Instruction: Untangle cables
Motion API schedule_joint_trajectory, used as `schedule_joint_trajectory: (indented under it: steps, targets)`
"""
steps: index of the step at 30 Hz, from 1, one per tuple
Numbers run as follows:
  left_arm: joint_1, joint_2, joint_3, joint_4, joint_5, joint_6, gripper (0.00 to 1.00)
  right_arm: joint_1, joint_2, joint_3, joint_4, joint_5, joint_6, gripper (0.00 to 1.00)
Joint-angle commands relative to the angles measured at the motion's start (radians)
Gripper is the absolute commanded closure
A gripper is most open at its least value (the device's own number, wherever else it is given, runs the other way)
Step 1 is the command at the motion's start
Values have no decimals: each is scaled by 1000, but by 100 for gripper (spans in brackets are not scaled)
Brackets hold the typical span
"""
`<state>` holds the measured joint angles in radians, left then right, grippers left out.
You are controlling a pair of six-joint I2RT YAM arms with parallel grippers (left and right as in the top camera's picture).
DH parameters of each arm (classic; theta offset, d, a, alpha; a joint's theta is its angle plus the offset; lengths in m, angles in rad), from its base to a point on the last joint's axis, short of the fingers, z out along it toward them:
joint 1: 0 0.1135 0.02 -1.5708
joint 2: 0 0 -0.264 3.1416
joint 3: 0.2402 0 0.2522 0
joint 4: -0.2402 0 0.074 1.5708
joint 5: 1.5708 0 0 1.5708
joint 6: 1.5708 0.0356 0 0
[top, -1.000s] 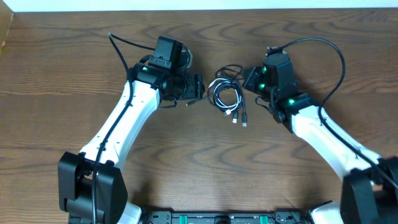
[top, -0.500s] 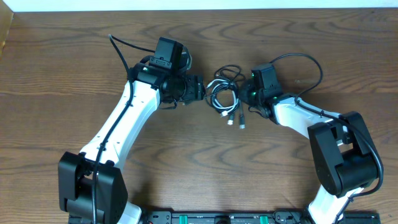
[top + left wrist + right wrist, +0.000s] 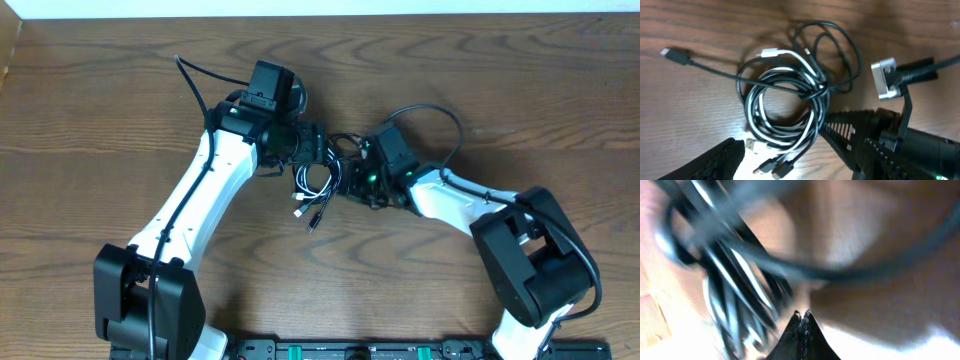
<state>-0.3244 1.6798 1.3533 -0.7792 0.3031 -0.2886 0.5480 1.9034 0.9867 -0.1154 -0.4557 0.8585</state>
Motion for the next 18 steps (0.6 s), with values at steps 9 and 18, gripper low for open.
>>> schedule_joint_trajectory:
  steps: [9, 18]
  targets:
    - [1, 4, -9, -2, -62, -61, 66, -73, -300, 67, -231, -48, -360, 69]
    - [-16, 95, -34, -43, 16, -145, 92, -241, -443, 66, -190, 151, -481, 99]
